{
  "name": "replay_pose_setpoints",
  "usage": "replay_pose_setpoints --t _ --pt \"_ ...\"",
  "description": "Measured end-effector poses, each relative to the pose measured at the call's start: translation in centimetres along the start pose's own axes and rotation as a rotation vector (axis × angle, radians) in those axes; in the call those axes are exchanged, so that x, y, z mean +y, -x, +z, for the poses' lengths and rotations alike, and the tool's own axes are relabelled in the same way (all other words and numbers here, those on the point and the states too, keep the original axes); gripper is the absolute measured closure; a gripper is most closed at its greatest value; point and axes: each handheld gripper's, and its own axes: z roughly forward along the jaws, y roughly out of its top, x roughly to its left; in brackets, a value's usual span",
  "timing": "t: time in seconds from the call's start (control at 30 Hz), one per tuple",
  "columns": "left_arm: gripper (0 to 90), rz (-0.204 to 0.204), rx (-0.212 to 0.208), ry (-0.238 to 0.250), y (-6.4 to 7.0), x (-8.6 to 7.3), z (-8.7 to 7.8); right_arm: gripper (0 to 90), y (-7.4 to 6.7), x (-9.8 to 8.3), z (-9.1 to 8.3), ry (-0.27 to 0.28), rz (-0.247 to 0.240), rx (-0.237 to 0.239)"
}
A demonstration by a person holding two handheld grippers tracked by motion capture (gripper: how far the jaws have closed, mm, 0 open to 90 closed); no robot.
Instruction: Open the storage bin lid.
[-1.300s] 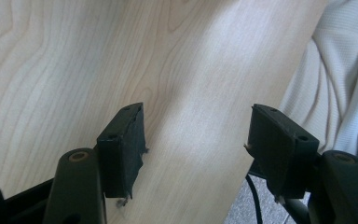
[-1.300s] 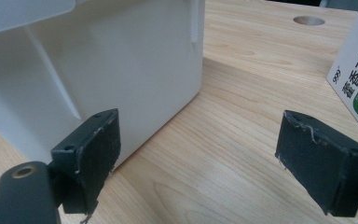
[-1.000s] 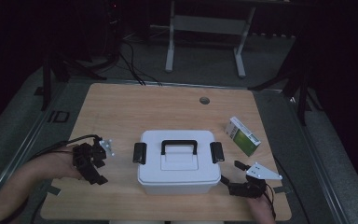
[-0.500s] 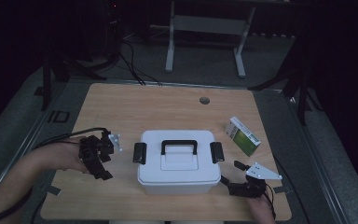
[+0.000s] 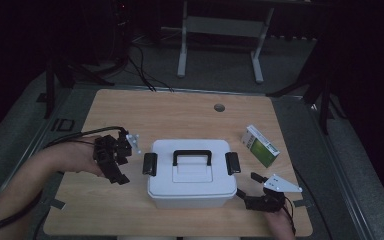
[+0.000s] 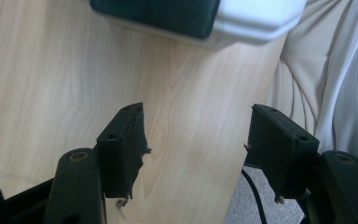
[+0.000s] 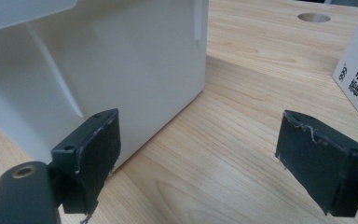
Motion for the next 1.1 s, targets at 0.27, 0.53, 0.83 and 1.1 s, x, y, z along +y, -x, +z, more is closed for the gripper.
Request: replay_pose_setpoints --t 0.27,0.53,0.83,1.1 --pt "36.7 0.024 -0.01 0.014 -0.1 1.5 -0.3 13.4 0.0 0.0 0.0 0.001 0.0 0.004" --pt "36.8 0.042 -0.007 0.014 -0.5 3.0 -0.1 13.4 0.0 0.0 0.0 0.0 0.001 0.007" --pt "36.8 0.079 -0.004 0.004 -0.4 5.6 0.3 13.4 0.0 0.0 0.0 -0.001 -0.002 0.009" --pt "36.8 0.105 -0.008 -0.006 -0.6 7.3 0.5 13.4 -0.1 -0.1 0.0 -0.003 -0.004 0.012"
